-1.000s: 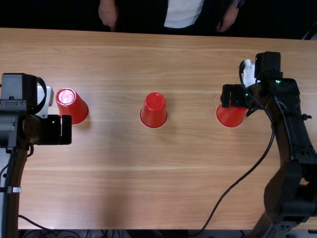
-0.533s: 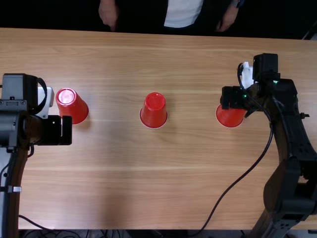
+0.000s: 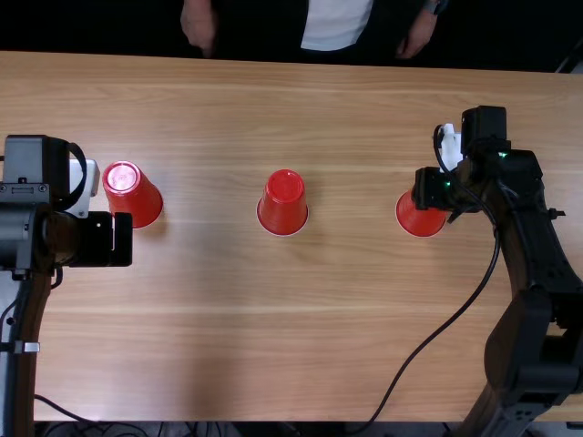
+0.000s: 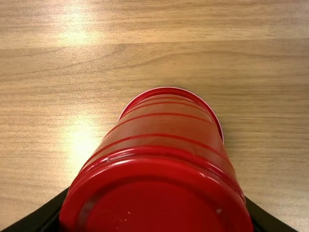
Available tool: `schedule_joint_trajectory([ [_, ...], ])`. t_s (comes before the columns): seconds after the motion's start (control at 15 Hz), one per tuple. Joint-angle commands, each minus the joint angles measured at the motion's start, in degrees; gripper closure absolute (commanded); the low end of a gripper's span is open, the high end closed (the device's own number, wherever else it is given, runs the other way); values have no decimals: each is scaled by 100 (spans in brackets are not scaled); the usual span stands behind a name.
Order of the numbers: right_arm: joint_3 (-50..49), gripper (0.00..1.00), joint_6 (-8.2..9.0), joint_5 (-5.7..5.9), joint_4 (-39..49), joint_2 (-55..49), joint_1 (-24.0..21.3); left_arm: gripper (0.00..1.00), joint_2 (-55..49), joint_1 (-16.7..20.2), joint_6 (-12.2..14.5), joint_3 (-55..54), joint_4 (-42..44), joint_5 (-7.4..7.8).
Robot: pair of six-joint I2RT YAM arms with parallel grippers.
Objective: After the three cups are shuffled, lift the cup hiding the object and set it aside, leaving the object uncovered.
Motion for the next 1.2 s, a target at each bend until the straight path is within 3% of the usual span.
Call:
schedule_joint_trajectory([
  [0.0,-59,98,-28,25,-2,-210,68,0,-29,63,-17,-93,-11,-37],
  [0.47,-270,98,-7,36,-75,-2100,-55,0,-90,90,-6,-260,-11,-48],
  [0.67,-929,97,-28,47,-44,-2741,-547,0,-293,99,-6,-391,-11,-48],
  [1.13,-2564,96,-39,47,30,-3506,-1127,0,-987,99,25,-936,-11,-37],
])
